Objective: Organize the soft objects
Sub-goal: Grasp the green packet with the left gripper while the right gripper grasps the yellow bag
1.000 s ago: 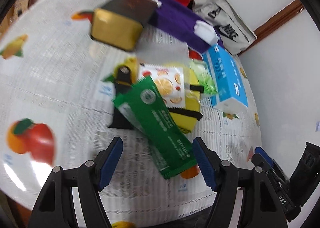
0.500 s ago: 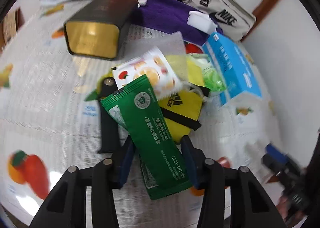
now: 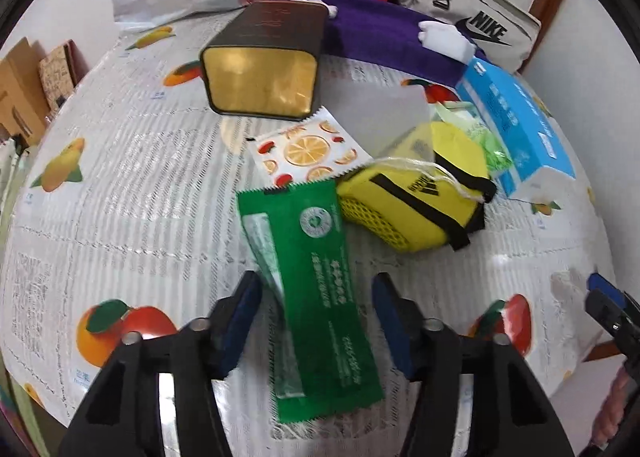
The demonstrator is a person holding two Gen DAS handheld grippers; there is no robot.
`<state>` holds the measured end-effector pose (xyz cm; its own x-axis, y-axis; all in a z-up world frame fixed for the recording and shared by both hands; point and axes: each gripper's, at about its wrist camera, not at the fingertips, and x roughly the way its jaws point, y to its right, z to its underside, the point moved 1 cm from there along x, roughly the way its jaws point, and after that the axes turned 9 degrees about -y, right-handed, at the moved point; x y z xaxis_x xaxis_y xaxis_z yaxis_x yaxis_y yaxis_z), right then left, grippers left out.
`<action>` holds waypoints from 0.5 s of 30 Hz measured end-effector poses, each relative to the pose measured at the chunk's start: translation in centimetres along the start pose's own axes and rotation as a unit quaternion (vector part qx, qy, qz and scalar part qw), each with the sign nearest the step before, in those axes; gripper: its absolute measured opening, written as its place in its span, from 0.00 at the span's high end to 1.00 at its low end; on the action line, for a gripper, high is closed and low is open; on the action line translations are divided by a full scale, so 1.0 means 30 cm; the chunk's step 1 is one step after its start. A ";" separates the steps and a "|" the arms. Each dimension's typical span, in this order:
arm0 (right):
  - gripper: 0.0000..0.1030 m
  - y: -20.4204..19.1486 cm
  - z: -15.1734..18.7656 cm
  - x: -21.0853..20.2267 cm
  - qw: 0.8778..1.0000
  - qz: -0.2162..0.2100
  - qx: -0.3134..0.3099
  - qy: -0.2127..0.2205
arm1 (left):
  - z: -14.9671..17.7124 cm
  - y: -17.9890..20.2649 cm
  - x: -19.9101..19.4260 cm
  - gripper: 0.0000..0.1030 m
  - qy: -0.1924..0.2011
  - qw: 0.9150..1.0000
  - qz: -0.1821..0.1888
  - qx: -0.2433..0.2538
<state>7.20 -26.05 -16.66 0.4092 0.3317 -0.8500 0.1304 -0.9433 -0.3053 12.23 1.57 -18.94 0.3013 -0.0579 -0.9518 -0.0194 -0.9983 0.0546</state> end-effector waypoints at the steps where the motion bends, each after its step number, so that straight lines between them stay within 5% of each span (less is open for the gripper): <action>1: 0.40 -0.007 -0.003 0.000 1.000 -0.002 -0.002 0.000 | 0.004 0.003 0.000 0.64 0.002 1.000 -0.009 0.008; 4: 0.40 -0.036 -0.010 0.005 1.000 -0.008 -0.011 -0.001 | 0.007 -0.002 -0.005 0.73 0.003 1.000 0.010 0.020; 15: 0.40 -0.242 -0.134 0.121 0.996 -0.048 -0.078 -0.014 | -0.020 -0.144 -0.045 0.74 0.017 1.000 0.009 -0.016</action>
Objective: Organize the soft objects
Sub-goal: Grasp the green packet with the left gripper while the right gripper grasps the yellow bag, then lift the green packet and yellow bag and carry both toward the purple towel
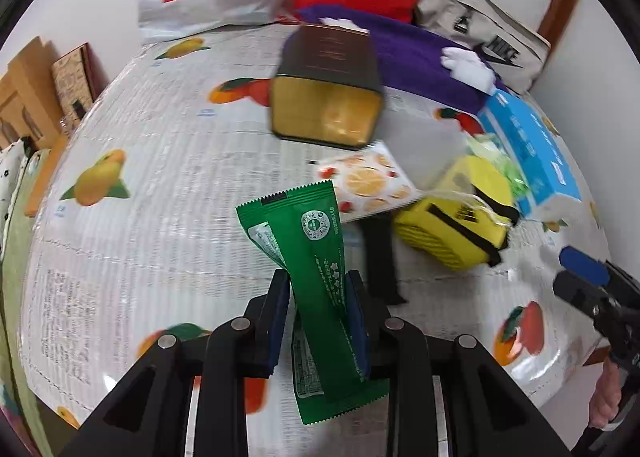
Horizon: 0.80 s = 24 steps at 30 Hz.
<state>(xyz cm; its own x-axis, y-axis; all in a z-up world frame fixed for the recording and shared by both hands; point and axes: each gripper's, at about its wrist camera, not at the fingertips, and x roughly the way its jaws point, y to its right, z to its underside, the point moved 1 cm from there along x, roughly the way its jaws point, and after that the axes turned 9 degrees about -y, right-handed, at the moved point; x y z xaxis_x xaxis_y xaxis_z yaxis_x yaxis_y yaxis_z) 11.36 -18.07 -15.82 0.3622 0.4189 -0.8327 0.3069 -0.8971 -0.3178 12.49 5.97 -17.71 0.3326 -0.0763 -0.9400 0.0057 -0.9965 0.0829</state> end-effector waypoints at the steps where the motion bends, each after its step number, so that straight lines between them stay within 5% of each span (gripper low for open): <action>1: 0.40 -0.013 -0.020 0.017 1.000 -0.001 -0.002 0.000 | 0.001 -0.008 0.001 0.74 0.001 1.000 -0.005 -0.002; 17: 0.41 -0.060 -0.146 0.231 0.999 -0.012 0.022 -0.043 | 0.013 -0.073 0.041 0.72 -0.008 1.000 0.008 0.004; 18: 0.44 -0.064 -0.146 0.244 0.999 -0.015 0.021 -0.045 | 0.011 -0.073 0.041 0.72 -0.009 1.000 0.008 0.004; 20: 0.74 -0.077 -0.147 0.242 0.999 -0.007 0.012 -0.035 | 0.009 -0.073 0.043 0.70 -0.009 1.000 0.010 0.003; 21: 0.80 -0.084 -0.147 0.237 0.999 0.000 0.004 -0.031 | 0.007 -0.071 0.043 0.70 -0.009 1.000 0.009 0.003; 24: 0.86 -0.078 -0.142 0.196 1.000 -0.010 -0.001 -0.014 | 0.006 -0.067 0.044 0.69 -0.009 1.000 0.006 0.004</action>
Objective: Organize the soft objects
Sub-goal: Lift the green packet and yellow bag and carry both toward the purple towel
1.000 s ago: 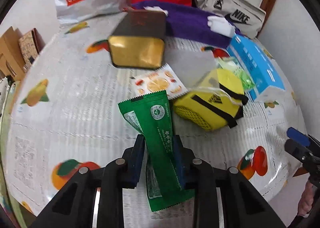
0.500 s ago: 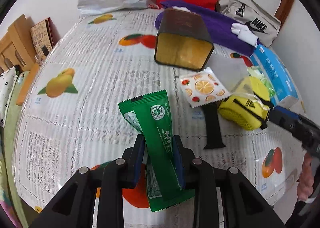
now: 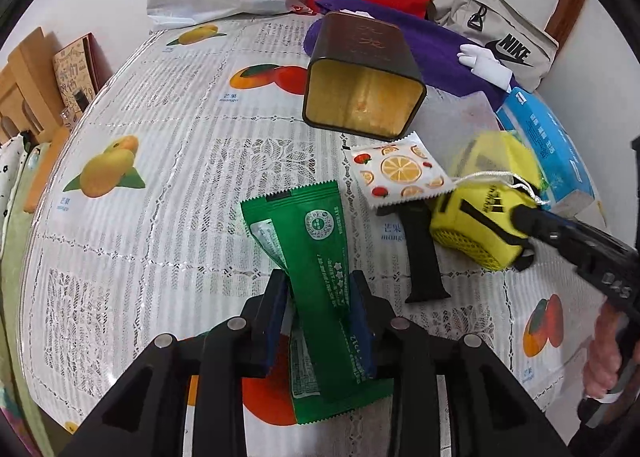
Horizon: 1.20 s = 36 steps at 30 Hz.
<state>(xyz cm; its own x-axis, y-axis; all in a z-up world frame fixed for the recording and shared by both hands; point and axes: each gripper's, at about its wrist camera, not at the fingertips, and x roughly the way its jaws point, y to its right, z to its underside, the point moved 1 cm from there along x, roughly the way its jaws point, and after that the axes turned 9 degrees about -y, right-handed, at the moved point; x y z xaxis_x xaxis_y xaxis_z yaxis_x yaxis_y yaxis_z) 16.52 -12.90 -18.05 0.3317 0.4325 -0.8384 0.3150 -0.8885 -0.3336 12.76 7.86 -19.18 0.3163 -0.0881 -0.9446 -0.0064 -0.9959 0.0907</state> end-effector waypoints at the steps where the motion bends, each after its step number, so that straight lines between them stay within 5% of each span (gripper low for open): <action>1: 0.87 0.005 0.004 -0.016 1.000 -0.005 0.002 0.005 | -0.001 0.003 0.000 0.69 0.000 1.000 -0.002 0.000; 8: 0.89 0.054 0.071 -0.147 0.999 0.034 -0.002 0.012 | 0.003 0.028 -0.004 0.70 -0.008 1.000 0.024 0.002; 13: 0.89 0.170 0.161 -0.216 0.997 0.072 0.033 -0.004 | 0.013 0.078 -0.001 0.70 -0.008 1.000 0.001 0.022; 19: 0.81 0.299 0.234 -0.218 0.994 0.056 0.091 -0.012 | 0.007 0.114 0.006 0.69 -0.002 0.999 -0.021 0.032; 21: 0.70 0.314 0.242 -0.210 0.994 0.044 0.100 -0.009 | 0.006 0.117 0.008 0.68 0.002 0.999 -0.026 0.036; 23: 0.48 0.319 0.243 -0.193 0.994 0.035 0.103 -0.009 | 0.005 0.118 0.009 0.66 0.005 0.999 -0.028 0.037; 27: 0.46 0.315 0.234 -0.167 0.993 0.033 0.113 0.001 | -0.002 0.121 0.014 0.63 0.009 0.999 -0.031 0.037; 28: 0.48 0.309 0.229 -0.163 0.993 0.036 0.111 0.004 | -0.005 0.122 0.015 0.63 0.010 0.999 -0.033 0.038; 30: 0.73 0.297 0.214 -0.152 0.994 0.048 0.102 0.008 | -0.009 0.124 0.017 0.63 0.012 0.999 -0.033 0.037; 32: 0.83 0.288 0.209 -0.151 0.995 0.041 0.090 0.016 | -0.013 0.118 0.016 0.70 0.015 0.999 -0.029 0.033; 36: 0.88 0.290 0.210 -0.177 0.995 0.021 0.089 0.030 | -0.022 0.094 0.011 0.78 0.014 1.000 -0.008 0.018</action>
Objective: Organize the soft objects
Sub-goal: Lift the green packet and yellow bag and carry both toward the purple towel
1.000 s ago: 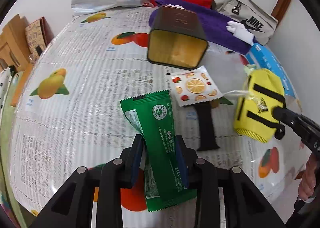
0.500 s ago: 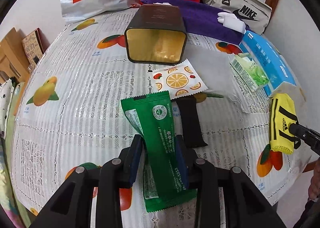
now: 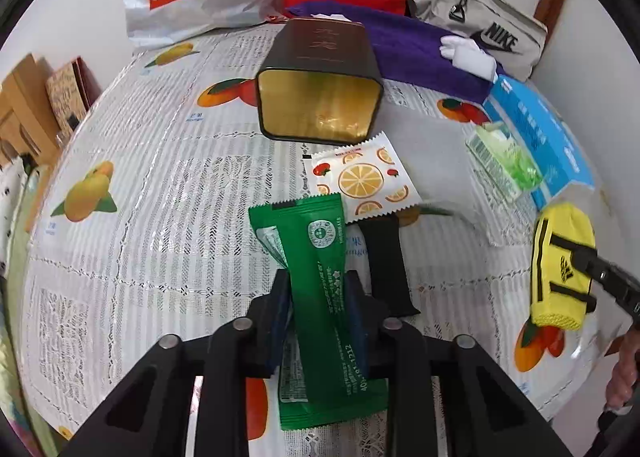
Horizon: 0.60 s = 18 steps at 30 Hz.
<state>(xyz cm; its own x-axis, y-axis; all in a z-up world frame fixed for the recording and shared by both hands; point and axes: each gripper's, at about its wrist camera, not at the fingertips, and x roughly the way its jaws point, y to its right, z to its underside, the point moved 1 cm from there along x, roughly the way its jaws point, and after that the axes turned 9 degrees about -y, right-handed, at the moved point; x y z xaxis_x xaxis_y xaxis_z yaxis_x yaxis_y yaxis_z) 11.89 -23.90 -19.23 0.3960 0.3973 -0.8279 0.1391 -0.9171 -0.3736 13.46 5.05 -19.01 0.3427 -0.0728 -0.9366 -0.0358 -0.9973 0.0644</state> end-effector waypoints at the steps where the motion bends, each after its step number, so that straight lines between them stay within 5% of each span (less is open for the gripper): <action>1: 0.89 0.005 0.002 -0.008 1.000 -0.002 0.004 0.000 | -0.002 -0.004 -0.002 0.79 -0.002 1.000 0.010 -0.001; 18: 0.92 0.038 0.021 -0.187 1.000 0.026 -0.002 0.017 | -0.045 0.001 -0.102 0.83 0.024 1.000 0.013 -0.004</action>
<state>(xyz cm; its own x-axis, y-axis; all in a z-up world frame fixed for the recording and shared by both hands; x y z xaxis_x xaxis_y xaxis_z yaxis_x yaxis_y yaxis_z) 9.27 -27.16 -15.28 0.4341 0.3471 -0.8313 0.1204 -0.9369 -0.3283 13.67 5.24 -15.70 0.3869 -0.0993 -0.9168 -0.0385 -0.9951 0.0916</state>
